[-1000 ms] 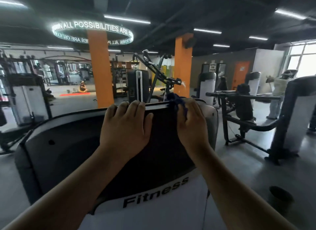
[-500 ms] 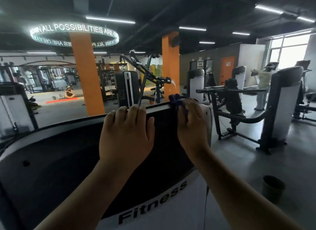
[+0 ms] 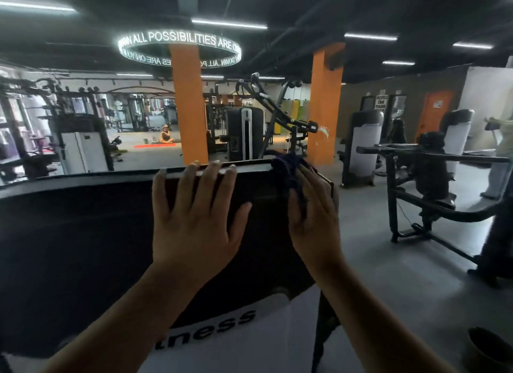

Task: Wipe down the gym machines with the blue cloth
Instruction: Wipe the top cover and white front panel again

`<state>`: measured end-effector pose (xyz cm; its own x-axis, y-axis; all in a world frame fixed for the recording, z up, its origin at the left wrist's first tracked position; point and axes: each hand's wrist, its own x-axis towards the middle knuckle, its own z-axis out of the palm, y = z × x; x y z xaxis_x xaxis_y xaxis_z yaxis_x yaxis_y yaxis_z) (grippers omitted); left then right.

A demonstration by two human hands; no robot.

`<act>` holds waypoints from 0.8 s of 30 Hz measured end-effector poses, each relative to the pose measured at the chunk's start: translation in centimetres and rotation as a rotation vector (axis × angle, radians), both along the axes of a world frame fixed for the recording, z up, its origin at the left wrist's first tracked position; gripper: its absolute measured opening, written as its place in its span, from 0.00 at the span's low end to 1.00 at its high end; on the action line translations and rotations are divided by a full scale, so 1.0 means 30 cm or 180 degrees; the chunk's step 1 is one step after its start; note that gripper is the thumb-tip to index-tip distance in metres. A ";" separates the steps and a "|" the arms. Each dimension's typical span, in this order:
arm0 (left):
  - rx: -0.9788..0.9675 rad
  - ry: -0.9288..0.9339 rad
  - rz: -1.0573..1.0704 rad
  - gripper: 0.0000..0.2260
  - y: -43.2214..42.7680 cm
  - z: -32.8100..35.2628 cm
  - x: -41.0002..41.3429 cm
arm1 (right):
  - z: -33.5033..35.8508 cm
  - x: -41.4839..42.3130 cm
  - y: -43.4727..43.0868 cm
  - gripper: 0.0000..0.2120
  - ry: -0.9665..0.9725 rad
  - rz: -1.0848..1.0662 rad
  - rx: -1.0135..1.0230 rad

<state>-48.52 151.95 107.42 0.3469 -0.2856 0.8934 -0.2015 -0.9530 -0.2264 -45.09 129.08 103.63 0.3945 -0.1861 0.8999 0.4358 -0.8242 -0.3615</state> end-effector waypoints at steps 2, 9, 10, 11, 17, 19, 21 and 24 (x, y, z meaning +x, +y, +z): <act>0.0157 0.0074 0.0108 0.30 -0.100 -0.033 0.013 | -0.036 0.052 -0.132 0.15 0.0094 0.0178 0.0492; 0.0128 -0.0397 0.0514 0.30 -0.166 -0.086 0.042 | -0.152 0.053 -0.067 0.16 -0.0293 0.0977 0.0385; 0.0146 -0.0416 0.0541 0.30 -0.166 -0.088 0.041 | -0.163 0.040 -0.049 0.20 -0.0435 0.1014 0.0051; 0.0150 -0.0400 0.0540 0.30 -0.163 -0.090 0.040 | -0.171 0.033 -0.048 0.24 -0.0553 0.1010 -0.0280; 0.0186 -0.0156 0.0388 0.30 -0.116 -0.160 0.021 | -0.200 0.124 -0.225 0.24 -0.0484 0.0187 -0.0075; 0.0139 -0.0109 0.0456 0.32 -0.116 -0.212 0.017 | -0.203 0.113 -0.178 0.23 -0.0539 0.0449 0.0198; 0.0087 -0.0133 0.0473 0.32 -0.122 -0.238 0.018 | -0.202 0.084 -0.084 0.21 -0.0607 0.0861 -0.0048; 0.0105 -0.0016 0.0328 0.33 -0.108 -0.235 0.005 | -0.202 0.052 -0.007 0.19 -0.0858 0.1314 -0.1123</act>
